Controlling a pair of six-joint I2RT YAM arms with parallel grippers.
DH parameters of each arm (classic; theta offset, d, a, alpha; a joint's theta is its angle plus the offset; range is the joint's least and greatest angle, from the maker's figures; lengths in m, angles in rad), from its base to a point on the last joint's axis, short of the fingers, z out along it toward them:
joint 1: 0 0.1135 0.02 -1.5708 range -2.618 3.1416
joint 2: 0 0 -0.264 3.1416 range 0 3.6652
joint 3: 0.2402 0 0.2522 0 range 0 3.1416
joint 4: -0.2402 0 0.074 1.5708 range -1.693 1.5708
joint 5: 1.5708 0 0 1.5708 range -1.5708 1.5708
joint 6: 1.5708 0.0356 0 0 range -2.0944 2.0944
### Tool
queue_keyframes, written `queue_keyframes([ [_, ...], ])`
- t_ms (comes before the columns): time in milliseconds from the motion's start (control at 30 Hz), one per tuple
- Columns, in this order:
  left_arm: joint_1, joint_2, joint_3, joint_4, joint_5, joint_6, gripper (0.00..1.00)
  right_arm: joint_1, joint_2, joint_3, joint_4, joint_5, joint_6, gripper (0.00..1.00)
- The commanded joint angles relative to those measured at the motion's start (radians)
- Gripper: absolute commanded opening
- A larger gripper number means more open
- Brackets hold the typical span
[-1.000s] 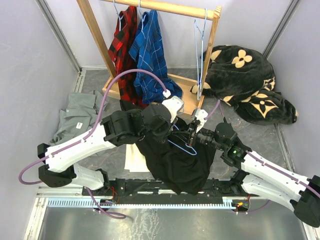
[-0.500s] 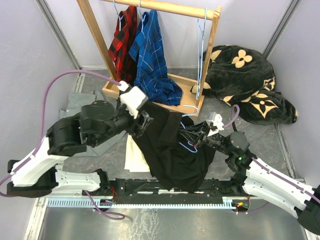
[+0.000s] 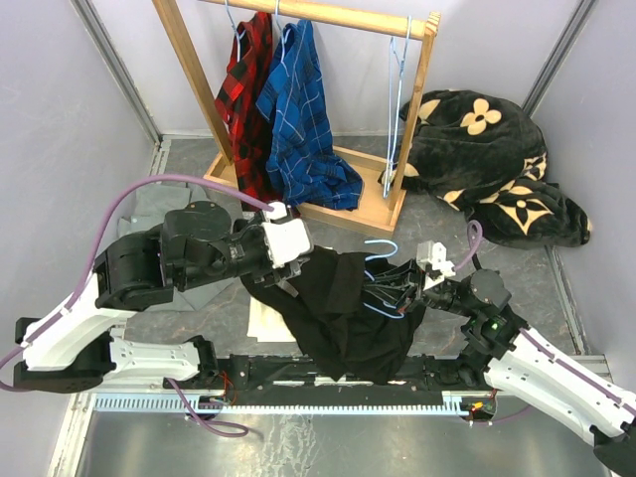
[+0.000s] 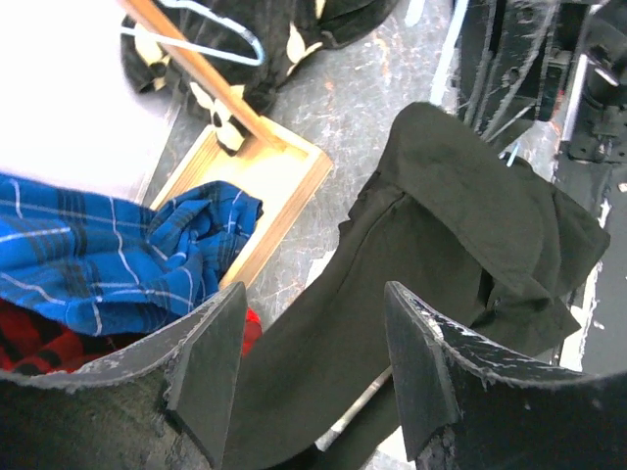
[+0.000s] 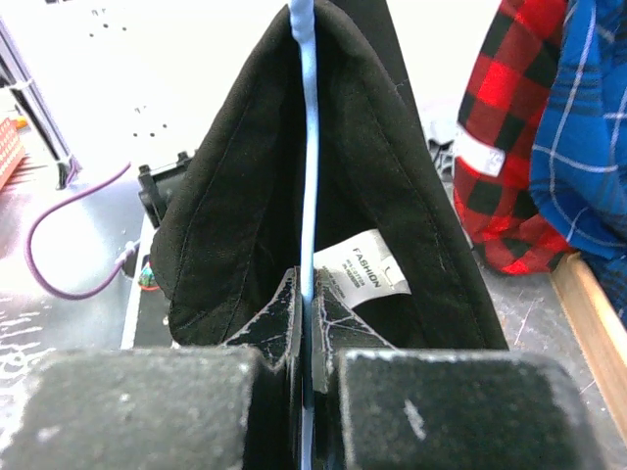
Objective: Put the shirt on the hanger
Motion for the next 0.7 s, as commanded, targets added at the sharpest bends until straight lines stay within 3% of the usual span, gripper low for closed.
queue_keyframes([
  [0,-0.004,-0.002,0.023,-0.011,0.115,0.132,0.64,0.005,0.0,0.037,-0.021,-0.076,-0.003,0.0],
  [267,-0.004,0.055,0.016,-0.118,0.268,0.134,0.58,0.004,0.021,0.082,-0.061,-0.127,-0.008,0.0],
  [667,-0.004,0.083,-0.014,-0.115,0.218,0.106,0.59,0.005,0.005,0.117,-0.136,-0.188,-0.011,0.0],
])
